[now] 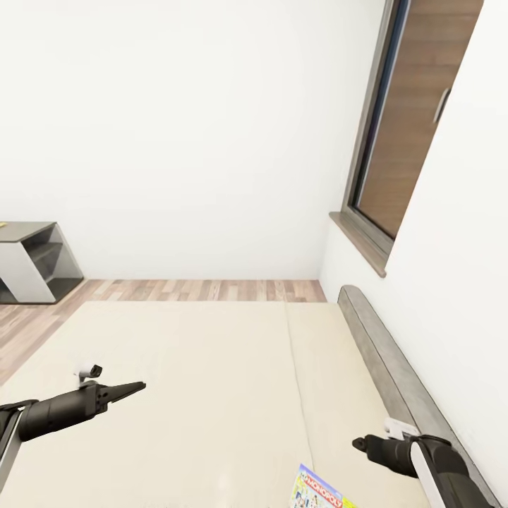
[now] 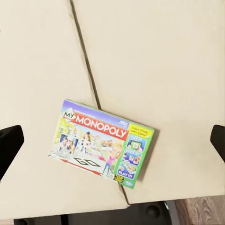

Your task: Put all the toys in the child's room - the three board games (two on the bed and one on the table), the two jigsaw puzzles on the table, and the tennis ball on the table - inside the toy box on the table in the child's room.

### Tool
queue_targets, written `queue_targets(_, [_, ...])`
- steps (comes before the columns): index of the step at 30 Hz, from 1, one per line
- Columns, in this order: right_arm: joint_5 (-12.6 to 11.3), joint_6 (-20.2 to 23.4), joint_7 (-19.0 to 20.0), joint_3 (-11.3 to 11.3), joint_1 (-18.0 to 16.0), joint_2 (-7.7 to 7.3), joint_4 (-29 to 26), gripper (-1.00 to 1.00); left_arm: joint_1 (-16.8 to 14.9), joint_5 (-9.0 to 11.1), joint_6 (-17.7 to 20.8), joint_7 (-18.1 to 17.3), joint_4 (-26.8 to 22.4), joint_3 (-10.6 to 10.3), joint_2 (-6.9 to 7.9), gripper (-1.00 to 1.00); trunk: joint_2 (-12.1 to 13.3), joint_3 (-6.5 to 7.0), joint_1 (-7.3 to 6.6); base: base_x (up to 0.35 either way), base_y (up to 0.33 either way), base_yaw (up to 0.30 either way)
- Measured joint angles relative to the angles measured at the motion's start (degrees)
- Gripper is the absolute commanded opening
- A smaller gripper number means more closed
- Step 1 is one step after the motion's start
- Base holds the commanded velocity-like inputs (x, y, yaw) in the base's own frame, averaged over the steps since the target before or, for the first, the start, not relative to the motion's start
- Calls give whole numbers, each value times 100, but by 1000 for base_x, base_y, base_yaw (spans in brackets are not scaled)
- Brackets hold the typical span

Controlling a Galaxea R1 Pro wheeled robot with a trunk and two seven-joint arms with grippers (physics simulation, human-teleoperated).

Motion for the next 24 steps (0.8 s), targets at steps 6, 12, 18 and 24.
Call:
queue_targets(6, [30, -283, -16, 6, 0, 136, 92, 100, 1, 0, 1, 0, 0, 0, 1, 100, 0, -56, 0, 0, 0, 0])
queue_targets(12, [41, -349, -18, 7, 0, 174, 138, 100, 3, 0, 1, 0, -6, 0, 1, 100, 0, -112, 0, 0, 0, 0])
queue_targets(18, [43, -359, -20, 7, 0, 180, 146, 100, 2, 0, 1, 0, -23, 0, 1, 100, 0, -168, 0, 0, 0, 0])
queue_targets(24, [42, -362, -19, 7, 0, 182, 146, 100, 7, 0, 1, -6, -116, 0, 1, 100, 0, -224, 0, 0, 0, 0])
